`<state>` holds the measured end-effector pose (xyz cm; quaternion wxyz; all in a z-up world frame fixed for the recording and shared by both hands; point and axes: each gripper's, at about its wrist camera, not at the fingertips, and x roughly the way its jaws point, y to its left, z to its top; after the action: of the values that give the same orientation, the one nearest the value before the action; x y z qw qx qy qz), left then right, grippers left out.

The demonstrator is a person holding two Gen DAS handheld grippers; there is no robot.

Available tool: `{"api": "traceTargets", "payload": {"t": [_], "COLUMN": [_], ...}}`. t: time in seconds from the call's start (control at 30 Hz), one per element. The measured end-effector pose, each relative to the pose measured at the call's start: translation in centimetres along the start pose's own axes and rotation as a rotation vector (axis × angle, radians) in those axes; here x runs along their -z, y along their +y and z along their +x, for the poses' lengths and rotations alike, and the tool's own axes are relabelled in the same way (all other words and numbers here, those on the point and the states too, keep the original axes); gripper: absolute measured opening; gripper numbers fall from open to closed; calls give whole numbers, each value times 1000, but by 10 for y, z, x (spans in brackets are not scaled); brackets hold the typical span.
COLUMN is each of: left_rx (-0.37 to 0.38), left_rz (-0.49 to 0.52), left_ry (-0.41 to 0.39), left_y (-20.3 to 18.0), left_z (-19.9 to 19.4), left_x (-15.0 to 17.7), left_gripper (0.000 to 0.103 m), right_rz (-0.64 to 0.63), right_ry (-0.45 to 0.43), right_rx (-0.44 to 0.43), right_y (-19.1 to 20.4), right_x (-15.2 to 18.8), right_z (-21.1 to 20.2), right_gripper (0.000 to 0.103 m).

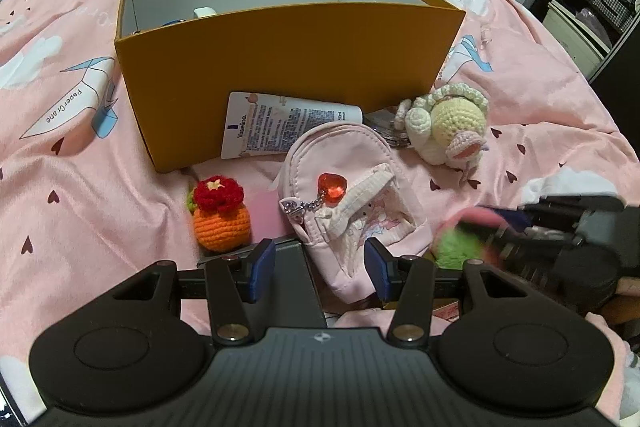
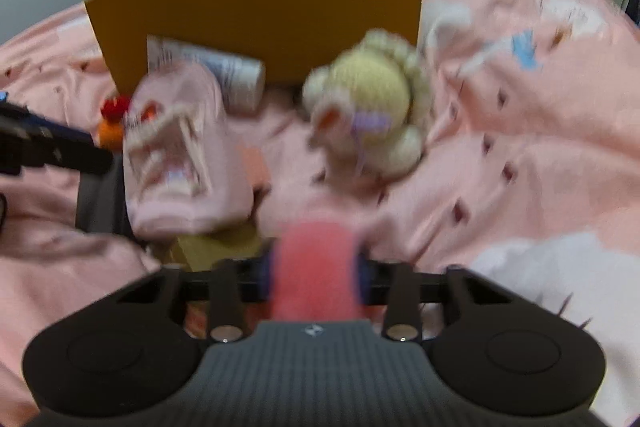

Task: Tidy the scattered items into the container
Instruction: 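Grasp the pink pompom with the right tool while the left tool grasps the pink backpack keychain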

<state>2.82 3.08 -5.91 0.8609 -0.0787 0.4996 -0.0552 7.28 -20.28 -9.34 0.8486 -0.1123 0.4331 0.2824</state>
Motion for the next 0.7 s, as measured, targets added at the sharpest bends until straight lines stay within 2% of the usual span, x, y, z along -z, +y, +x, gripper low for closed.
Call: {"api": "traceTargets", "payload": {"t": [0.03,0.07,0.17,0.2,0.23,0.27,0.4,0.53,0.7], "left_rx": [1,1,3,4,4,3,3,-2,-5], "left_rz": [-1,-1,4,3,3,3,12,15,20], "left_ry": [0,-1,-11,-14,-14,-13,-14,-12,-8], "left_y": [0,0,0,0,0,0,-2,-3,-3], "left_z": [0,0,-1,-1,-1,-1,-1,-1,-1], "left_x": [0,0,-1,-1,-1,-1,-1,0,0], "left_gripper": [57,57,57,57,57,57,57,57,57], "right_rz": [-8,-7,19,44,69,93,103,101,-15], "right_ry": [-20,-33,-7,5,14,17,46,120,159], "right_rx": [7,10,-12,-28,-42,-45,-35,-62,-1], "right_y": [0,-1,-10,-8,-13,-14,-12,-7,5], "right_x": [-4,-10,-15,-14,-13,-13,-4,11,21], "right_z": [-2,-5,-6,-4,-9,-14,-34,-26,-8], "right_gripper": [11,11,19,25,43,56,63,63,63]}}
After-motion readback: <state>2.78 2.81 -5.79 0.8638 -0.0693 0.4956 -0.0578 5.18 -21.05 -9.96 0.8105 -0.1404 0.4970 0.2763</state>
